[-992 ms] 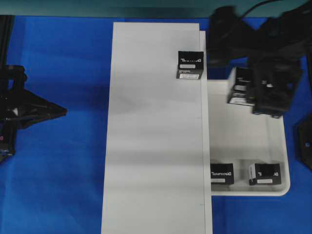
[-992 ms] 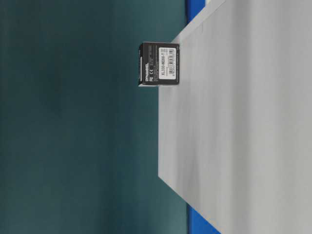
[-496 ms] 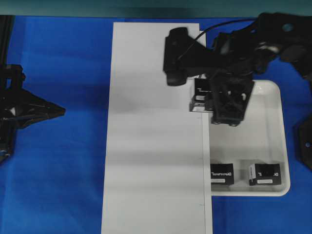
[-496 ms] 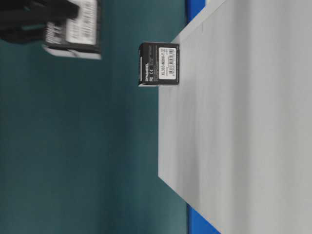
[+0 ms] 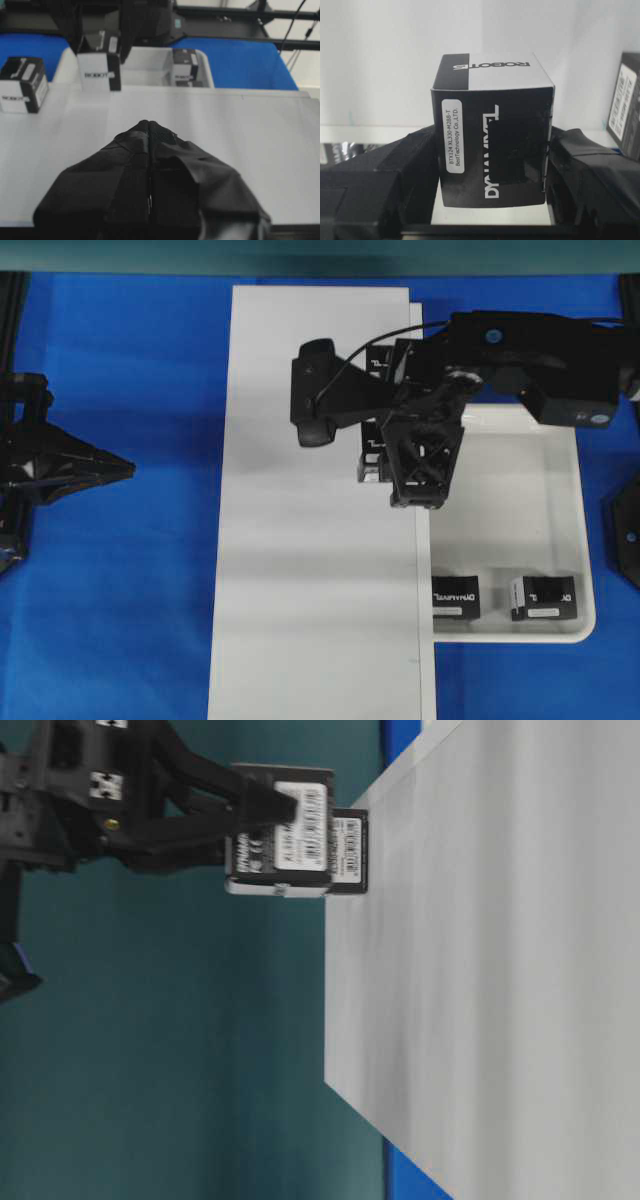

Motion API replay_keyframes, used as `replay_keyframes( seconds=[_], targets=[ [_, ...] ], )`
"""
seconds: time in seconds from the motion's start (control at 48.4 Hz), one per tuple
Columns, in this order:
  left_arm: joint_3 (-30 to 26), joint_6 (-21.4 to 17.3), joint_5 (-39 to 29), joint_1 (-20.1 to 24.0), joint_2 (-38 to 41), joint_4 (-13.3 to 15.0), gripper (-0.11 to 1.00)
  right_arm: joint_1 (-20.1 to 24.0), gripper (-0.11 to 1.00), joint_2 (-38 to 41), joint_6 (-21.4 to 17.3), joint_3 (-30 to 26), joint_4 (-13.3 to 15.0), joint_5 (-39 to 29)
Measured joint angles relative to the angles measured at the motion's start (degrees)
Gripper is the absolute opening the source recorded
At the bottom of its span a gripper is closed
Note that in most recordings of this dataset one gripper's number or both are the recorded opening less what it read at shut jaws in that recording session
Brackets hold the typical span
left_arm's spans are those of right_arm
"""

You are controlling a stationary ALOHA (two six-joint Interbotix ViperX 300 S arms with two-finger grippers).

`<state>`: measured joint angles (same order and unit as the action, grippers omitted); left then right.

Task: Place the box from the white plastic tray onto the white base.
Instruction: 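Carry the box left over the white base, beside the existing box, then lower the box onto the white base below the other box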

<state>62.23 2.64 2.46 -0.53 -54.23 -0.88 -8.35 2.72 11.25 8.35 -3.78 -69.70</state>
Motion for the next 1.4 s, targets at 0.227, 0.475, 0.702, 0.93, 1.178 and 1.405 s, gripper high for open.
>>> replay_keyframes(
  seconds=[0.227, 0.475, 0.702, 0.93, 1.178, 1.405],
  targets=[
    [0.00, 0.00, 0.00, 0.09, 0.00, 0.09, -0.07, -0.70, 0.59, 0.97, 0.00, 1.76, 0.18, 2.20],
    [0.00, 0.00, 0.00, 0.00, 0.09, 0.09, -0.07, -2.20, 0.59, 0.97, 0.00, 4.13, 0.18, 4.39],
    [0.00, 0.00, 0.00, 0.00, 0.00, 0.09, -0.07, -2.37, 0.59, 1.14, 0.00, 5.36, 0.18, 5.54],
    [0.00, 0.00, 0.00, 0.09, 0.09, 0.09, -0.07, -2.37, 0.59, 1.32, 0.00, 5.89, 0.09, 5.98],
    [0.00, 0.00, 0.00, -0.53, 0.09, 0.09, -0.07, -2.37, 0.59, 1.58, 0.09, 5.98, 0.18, 6.33],
    [0.00, 0.00, 0.00, -0.62, 0.09, 0.09, -0.07, -2.37, 0.59, 1.93, 0.09, 5.98, 0.18, 6.33]
  ],
)
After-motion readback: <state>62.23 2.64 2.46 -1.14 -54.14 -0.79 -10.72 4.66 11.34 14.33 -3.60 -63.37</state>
